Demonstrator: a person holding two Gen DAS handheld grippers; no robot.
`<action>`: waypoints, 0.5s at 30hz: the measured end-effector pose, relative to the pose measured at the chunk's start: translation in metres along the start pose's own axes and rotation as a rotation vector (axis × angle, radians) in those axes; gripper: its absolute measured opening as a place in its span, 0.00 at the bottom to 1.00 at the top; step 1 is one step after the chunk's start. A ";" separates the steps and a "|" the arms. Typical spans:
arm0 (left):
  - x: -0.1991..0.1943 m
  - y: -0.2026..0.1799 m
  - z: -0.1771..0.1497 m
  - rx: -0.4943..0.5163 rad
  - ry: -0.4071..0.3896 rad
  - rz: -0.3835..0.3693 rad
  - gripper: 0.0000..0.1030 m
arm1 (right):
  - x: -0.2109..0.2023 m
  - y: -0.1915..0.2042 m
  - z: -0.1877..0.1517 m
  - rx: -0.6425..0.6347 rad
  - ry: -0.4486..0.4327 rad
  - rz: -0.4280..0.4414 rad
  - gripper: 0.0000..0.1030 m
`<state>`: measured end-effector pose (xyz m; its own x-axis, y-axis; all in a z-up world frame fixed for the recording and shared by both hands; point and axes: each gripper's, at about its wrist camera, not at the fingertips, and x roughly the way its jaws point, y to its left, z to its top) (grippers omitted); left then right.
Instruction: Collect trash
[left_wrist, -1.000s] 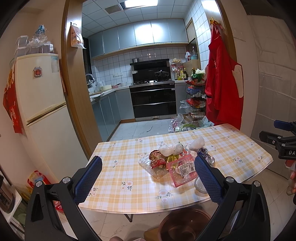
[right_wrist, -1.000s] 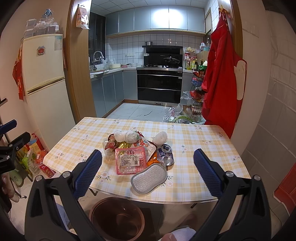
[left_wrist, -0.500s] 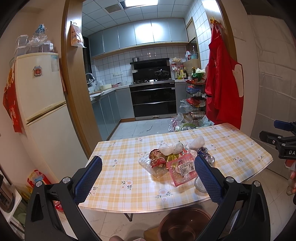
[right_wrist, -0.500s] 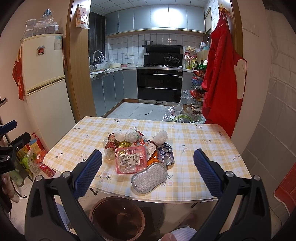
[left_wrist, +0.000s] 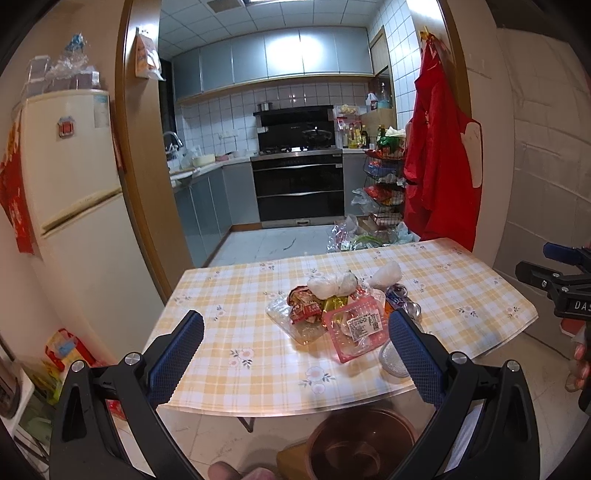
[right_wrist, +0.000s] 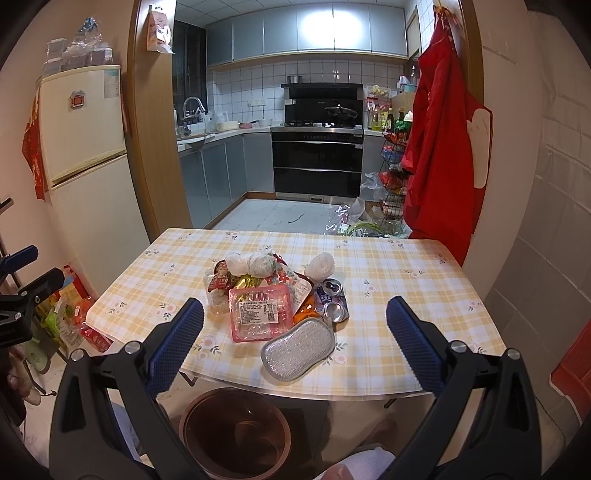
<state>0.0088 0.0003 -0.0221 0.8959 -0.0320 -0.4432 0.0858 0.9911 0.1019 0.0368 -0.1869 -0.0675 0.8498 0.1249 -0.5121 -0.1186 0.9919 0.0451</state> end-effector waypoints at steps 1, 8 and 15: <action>0.002 0.001 0.000 -0.004 0.001 0.002 0.95 | 0.002 -0.001 -0.001 0.001 0.003 -0.001 0.95; 0.033 0.009 -0.008 -0.053 0.020 -0.037 0.95 | 0.025 -0.013 -0.011 0.037 0.015 -0.023 0.95; 0.085 0.014 -0.030 -0.079 0.078 -0.023 0.95 | 0.067 -0.036 -0.026 0.102 0.024 -0.048 0.95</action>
<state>0.0731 0.0150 -0.0851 0.8571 -0.0481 -0.5130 0.0691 0.9974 0.0219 0.0843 -0.2145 -0.1257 0.8403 0.0774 -0.5365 -0.0239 0.9941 0.1061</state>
